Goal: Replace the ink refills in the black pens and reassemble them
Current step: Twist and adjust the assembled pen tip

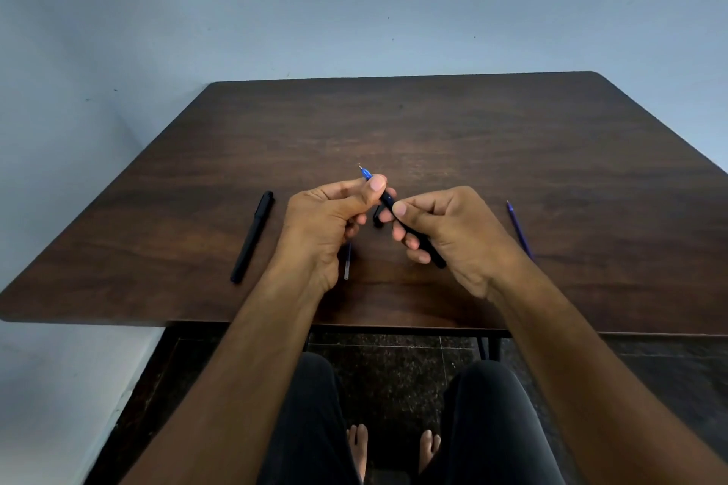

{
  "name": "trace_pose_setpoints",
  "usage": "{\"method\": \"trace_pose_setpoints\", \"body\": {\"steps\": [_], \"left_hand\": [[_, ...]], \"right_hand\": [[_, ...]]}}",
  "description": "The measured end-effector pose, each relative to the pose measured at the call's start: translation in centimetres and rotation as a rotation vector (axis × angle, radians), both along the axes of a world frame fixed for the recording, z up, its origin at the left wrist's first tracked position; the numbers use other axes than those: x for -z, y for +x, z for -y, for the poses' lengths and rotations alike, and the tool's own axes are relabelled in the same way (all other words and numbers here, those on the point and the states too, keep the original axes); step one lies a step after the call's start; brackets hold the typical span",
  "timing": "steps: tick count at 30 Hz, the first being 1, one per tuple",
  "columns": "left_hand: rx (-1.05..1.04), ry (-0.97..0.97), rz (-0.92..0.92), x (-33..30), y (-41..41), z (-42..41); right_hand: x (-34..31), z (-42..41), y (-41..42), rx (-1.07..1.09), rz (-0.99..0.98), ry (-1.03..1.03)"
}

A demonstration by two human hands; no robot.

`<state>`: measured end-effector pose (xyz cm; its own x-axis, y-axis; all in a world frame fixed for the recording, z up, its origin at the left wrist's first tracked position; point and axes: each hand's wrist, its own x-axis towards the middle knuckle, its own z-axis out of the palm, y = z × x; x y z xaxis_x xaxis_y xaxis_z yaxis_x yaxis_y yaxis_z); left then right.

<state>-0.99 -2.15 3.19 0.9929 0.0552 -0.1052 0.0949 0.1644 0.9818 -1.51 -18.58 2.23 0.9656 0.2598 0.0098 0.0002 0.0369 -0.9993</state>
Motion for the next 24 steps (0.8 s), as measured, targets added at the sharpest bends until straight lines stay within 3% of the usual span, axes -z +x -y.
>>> {"method": "trace_pose_setpoints", "body": {"steps": [5, 13, 24], "left_hand": [[-0.053, 0.016, -0.049, 0.3, 0.3, -0.2], [0.192, -0.004, -0.063, -0.8, -0.2, -0.8], [-0.009, 0.032, -0.092, -0.1, 0.3, -0.5]], "right_hand": [[-0.3, -0.2, 0.2, 0.006, 0.037, -0.079], [0.1, -0.5, 0.4, 0.044, 0.023, -0.083], [0.0, -0.4, 0.2, 0.008, -0.007, -0.057]]}}
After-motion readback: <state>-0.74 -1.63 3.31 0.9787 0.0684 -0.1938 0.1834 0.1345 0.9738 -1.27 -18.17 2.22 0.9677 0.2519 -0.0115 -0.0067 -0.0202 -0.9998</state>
